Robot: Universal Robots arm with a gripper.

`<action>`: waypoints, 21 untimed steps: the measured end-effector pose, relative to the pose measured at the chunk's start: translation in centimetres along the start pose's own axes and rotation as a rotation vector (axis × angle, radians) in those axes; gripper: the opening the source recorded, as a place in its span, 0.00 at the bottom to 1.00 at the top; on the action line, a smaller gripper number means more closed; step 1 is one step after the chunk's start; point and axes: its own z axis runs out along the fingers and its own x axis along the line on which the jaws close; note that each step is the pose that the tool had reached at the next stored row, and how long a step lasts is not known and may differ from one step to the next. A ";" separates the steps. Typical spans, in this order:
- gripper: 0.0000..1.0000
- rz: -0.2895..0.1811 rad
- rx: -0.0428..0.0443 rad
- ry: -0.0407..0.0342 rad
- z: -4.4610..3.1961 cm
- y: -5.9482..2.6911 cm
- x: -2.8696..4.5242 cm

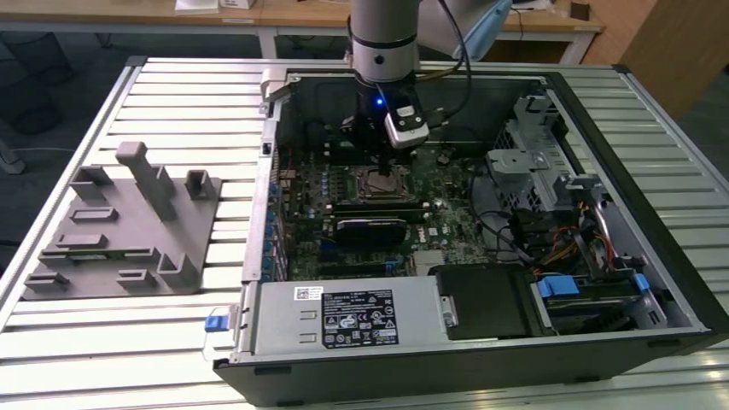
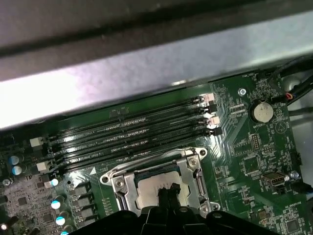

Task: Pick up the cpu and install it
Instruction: 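Install the first cpu locking lever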

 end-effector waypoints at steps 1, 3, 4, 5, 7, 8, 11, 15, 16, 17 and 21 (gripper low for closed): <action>0.11 0.000 0.0002 0.0000 0.00 0.00 0.00; 0.11 0.000 0.0005 0.0001 -0.01 -0.03 -0.01; 0.11 0.000 0.0004 0.0001 0.00 -0.14 -0.05; 0.11 0.000 0.0003 0.0001 0.01 -0.28 -0.08; 0.11 0.000 0.0002 0.0001 0.03 -0.56 -0.17; 0.11 0.000 0.0003 0.0006 0.04 -0.69 -0.21; 0.11 -0.001 0.0010 0.0150 0.21 -0.85 -0.37; 0.11 -0.015 0.0048 0.0388 0.46 -0.83 -0.43; 0.11 -0.020 0.0055 0.0425 0.47 -0.82 -0.46; 0.11 -0.022 0.0060 0.0438 0.46 -0.83 -0.47; 0.11 -0.026 0.0054 0.0438 0.48 -0.81 -0.52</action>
